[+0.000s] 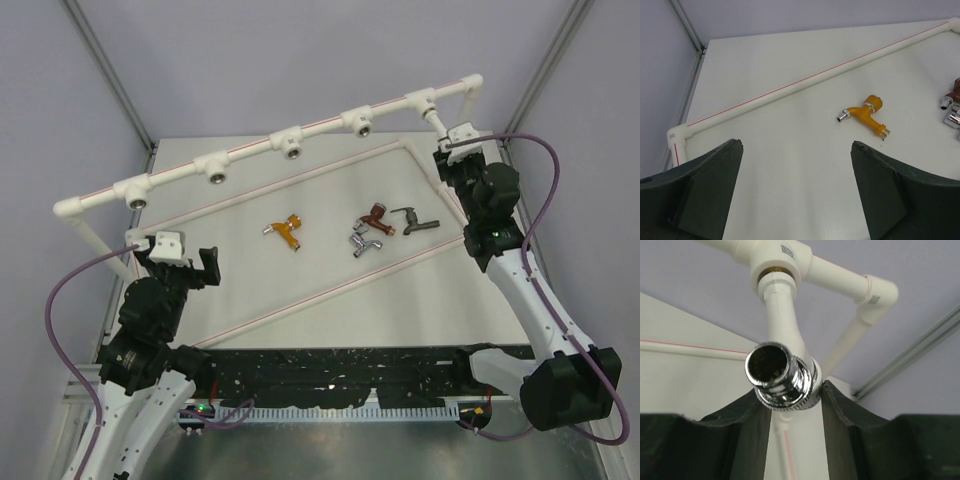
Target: Install the water faucets
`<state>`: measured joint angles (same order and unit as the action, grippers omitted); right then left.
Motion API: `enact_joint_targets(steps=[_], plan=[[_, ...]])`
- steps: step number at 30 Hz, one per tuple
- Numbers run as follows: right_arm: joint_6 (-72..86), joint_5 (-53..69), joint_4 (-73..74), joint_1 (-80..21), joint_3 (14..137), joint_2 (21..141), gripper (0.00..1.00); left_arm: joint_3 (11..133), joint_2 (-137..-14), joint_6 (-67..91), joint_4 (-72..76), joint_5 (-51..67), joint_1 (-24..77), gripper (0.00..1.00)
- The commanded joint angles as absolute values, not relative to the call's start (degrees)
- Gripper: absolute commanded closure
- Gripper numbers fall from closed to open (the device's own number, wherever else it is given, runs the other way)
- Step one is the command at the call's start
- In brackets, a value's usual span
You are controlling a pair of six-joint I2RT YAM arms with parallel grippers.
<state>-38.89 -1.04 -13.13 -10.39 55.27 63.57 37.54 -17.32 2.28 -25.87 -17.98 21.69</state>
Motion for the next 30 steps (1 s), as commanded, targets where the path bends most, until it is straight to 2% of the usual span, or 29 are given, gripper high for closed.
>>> enact_joint_targets(steps=[1,6,8,10,12,13,16,18,19,24,27,30], plan=[[21.0,4.3,-34.2,-7.1,53.5,60.6,0.82,37.3,-17.2,1.8,-22.3,-18.0,21.9,0.07],[63.9,1.2,-50.3,-5.5,46.5,63.9,0.81,37.2,-17.2,1.8,-22.3,-18.0,21.9,0.07],[73.4,0.2,-55.4,-5.5,45.4,65.6,0.79,37.2,-17.3,1.8,-22.3,-18.0,21.9,0.07],[76.3,0.2,-58.4,-5.5,45.0,66.6,0.74,37.3,-17.4,1.8,-22.3,-18.1,21.9,0.07],[73.9,0.2,-58.4,-5.6,44.9,65.9,0.67,37.2,-17.5,1.8,-22.3,-18.1,22.0,0.07],[71.4,0.2,-57.5,-5.5,44.7,64.9,0.58,37.2,-17.5,1.8,-22.3,-18.2,21.9,0.07],[66.2,-1.9,-56.9,-5.0,43.2,62.7,0.39,37.2,-17.5,1.8,-22.3,-18.2,21.9,0.07],[63.7,-0.9,-58.5,-4.4,41.6,61.5,0.23,37.2,-17.6,1.8,-22.3,-18.1,21.9,0.07],[62.6,-0.9,-58.7,-3.8,40.1,60.5,0.07,37.2,-17.7,1.8,-22.3,-18.1,21.9,0.07],[56.3,2.6,-57.8,-2.4,33.8,55.7,0.04,37.3,-17.7,1.8,-22.4,-18.1,21.9,0.07],[46.8,3.3,-54.9,-2.3,29.4,50.8,0.05,37.4,-17.4,1.8,-22.6,-18.2,21.9,0.07],[37.0,4.2,-43.0,-2.3,26.5,43.2,0.05,37.4,-17.1,1.8,-22.6,-18.1,21.9,0.07]])
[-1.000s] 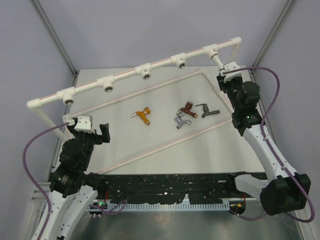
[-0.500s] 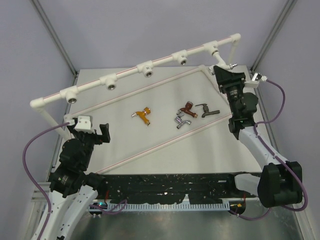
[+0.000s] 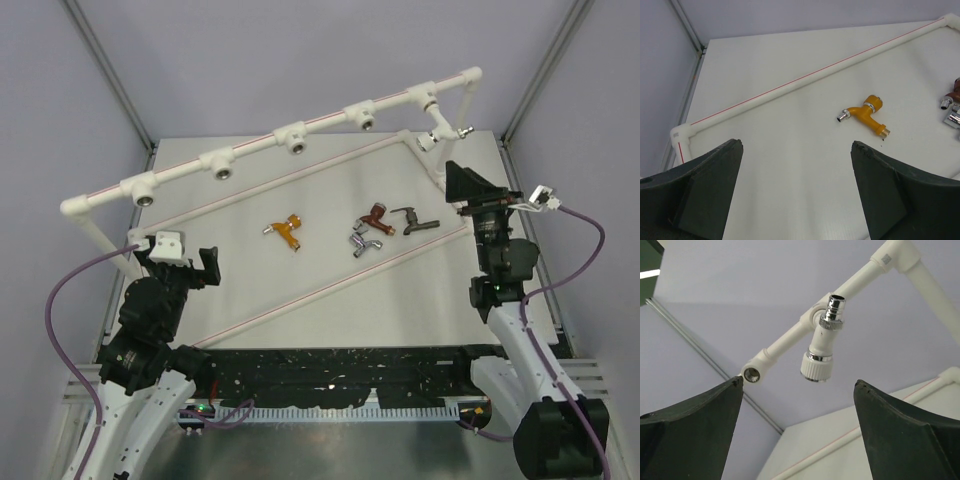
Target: Install the water faucets
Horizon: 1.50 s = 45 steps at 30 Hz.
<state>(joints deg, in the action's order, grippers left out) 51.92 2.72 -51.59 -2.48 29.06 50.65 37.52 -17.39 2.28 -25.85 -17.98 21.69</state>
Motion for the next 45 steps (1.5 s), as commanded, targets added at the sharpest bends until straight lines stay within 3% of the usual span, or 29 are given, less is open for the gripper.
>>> enact_joint_targets(steps=[1,6,13,19,22,25,30,37,45], plan=[[35.3,4.0,-39.4,-2.2,25.6,41.2,0.04,37.4,-17.0,1.8,-22.5,-18.1,21.9,0.07],[28.0,1.8,-13.8,-2.2,24.7,29.7,0.04,37.4,-17.7,1.8,-22.6,-17.8,21.9,0.07],[25.8,4.5,8.9,-2.3,27.7,29.1,0.04,37.4,-18.9,2.0,-22.8,-18.1,21.9,0.07],[28.6,14.1,-2.4,-2.2,23.3,24.5,0.05,37.5,-19.8,1.9,-23.0,-18.5,21.9,0.07],[40.4,9.5,-15.3,-2.3,11.7,18.8,0.04,37.4,-19.7,1.9,-22.9,-18.5,21.9,0.07],[35.1,7.1,-23.1,-2.3,8.9,15.6,0.05,37.5,-19.8,1.9,-22.9,-18.3,21.9,0.07],[10.2,8.3,-8.1,-2.3,25.5,23.8,0.05,37.5,-18.9,2.1,-22.9,-17.8,21.9,0.06],[-15.7,7.6,-0.9,-2.2,47.0,34.7,0.05,37.4,-18.4,2.2,-22.8,-17.3,21.9,0.06],[-57.4,-2.2,6.5,-9.6,60.3,45.4,0.05,37.5,-17.8,2.4,-22.7,-16.7,22.1,0.06]])
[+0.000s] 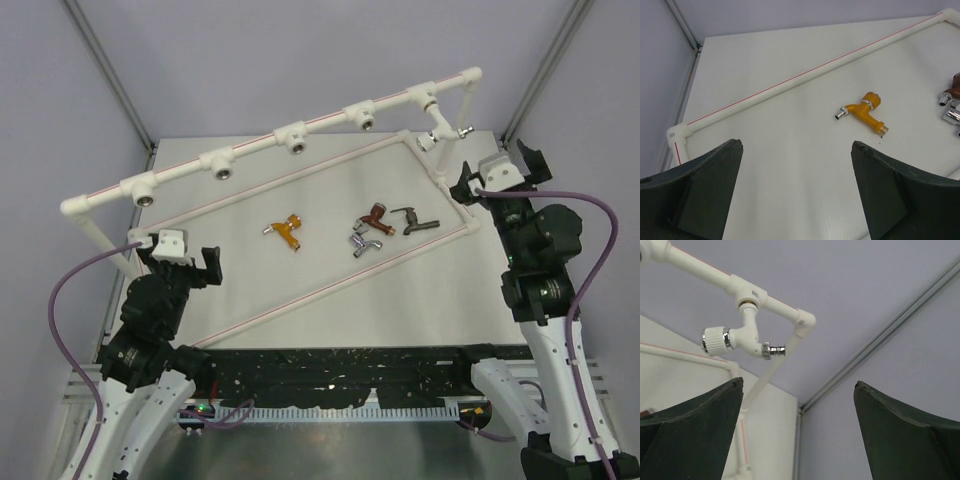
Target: Install the water faucets
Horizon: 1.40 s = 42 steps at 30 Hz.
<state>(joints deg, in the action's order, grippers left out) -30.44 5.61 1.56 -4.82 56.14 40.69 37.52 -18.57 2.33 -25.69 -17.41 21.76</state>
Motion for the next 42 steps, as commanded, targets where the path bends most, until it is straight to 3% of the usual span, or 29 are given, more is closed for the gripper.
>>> enact_joint_targets(steps=[1,10,18,21,24,30,32,34,37,42], plan=[[-63.8,-4.0,6.5,-11.1,61.0,46.3,0.04,37.5,-17.8,2.3,-22.7,-16.7,22.1,0.06],[-90.6,-16.8,-4.7,-18.5,61.0,58.3,0.04,37.4,-17.2,2.1,-22.6,-17.3,22.3,0.06],[-97.3,-19.5,-18.5,-18.5,61.7,68.7,0.04,37.3,-16.2,1.9,-22.6,-17.9,22.3,0.06],[-97.0,-19.8,-20.8,-18.5,62.3,72.1,0.0,37.4,-16.2,1.9,-22.5,-17.9,22.3,0.06],[-94.4,-19.6,-21.4,-18.5,63.2,73.7,0.17,37.3,-15.9,2.0,-22.6,-17.8,22.3,0.06],[-85.2,-18.6,-19.1,-18.5,63.8,74.3,0.75,37.3,-15.6,1.8,-22.6,-17.8,22.3,0.06],[-74.7,-16.9,-17.7,-18.5,64.5,73.9,0.87,37.4,-15.6,1.9,-22.5,-17.7,22.4,0.06],[-62.7,-13.7,-15.4,-18.3,66.1,73.0,0.95,37.3,-15.6,1.9,-22.5,-17.6,22.3,0.06],[-42.1,-5.8,-12.5,-16.7,68.6,72.2,0.95,37.2,-15.8,1.9,-22.5,-17.7,22.3,0.06],[9.6,5.4,-23.1,-8.6,65.6,69.8,0.95,37.1,-16.2,1.9,-22.4,-17.7,22.3,0.06]])
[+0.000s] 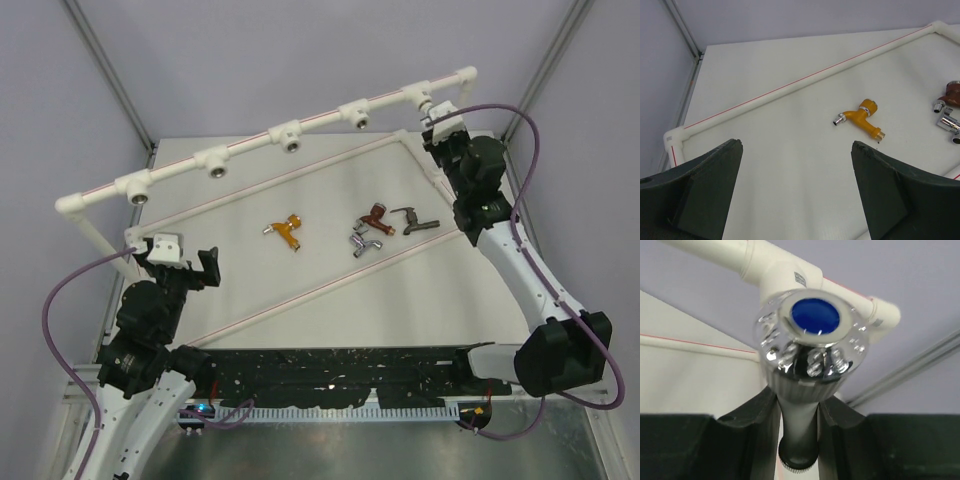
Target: Install the water faucets
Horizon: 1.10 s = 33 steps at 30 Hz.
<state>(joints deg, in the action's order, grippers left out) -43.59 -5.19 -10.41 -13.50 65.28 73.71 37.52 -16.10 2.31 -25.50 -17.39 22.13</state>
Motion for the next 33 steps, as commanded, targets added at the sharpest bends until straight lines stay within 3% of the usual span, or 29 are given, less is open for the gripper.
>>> enact_joint_targets(steps=[1,2,7,12,13,16,18,19,22,25,31,33], plan=[[16.1,7.8,-25.5,-7.2,62.9,69.6,0.95,37.1,-16.2,1.9,-22.4,-17.7,22.3,0.06],[30.6,8.7,-31.7,-4.7,61.0,69.4,0.95,37.0,-16.3,1.9,-22.4,-17.7,22.4,0.06],[73.8,11.3,-50.8,-0.9,51.9,74.3,0.95,37.0,-16.4,1.9,-22.4,-17.7,22.4,0.06],[99.9,11.9,-71.1,-0.9,50.2,83.9,0.95,37.1,-16.6,1.9,-22.4,-17.8,22.3,0.06],[103.3,12.4,-72.8,-0.8,50.4,86.0,0.91,37.0,-16.7,1.9,-22.4,-17.8,22.3,0.06],[101.6,15.6,-75.0,0.9,51.2,86.7,0.78,37.0,-16.8,1.8,-22.5,-18.1,22.3,0.06],[96.4,16.9,-72.0,1.7,50.5,84.6,0.58,37.0,-17.0,1.9,-22.5,-18.3,22.3,0.06],[93.0,17.1,-69.0,1.9,50.3,82.6,0.42,37.0,-17.0,1.8,-22.4,-18.3,22.3,0.06],[86.6,17.7,-65.7,3.2,48.5,78.8,0.19,37.0,-17.3,1.8,-22.5,-18.2,22.3,0.06],[83.7,19.3,-63.6,4.7,46.9,76.6,0.02,37.0,-17.4,1.8,-22.6,-18.1,22.3,0.06],[70.8,22.4,-54.4,8.4,41.8,69.5,0.05,37.1,-17.3,1.9,-22.5,-18.2,22.3,0.06],[56.9,22.2,-44.6,9.5,42.1,63.8,0.05,37.0,-17.4,1.8,-22.5,-18.0,22.3,0.06]])
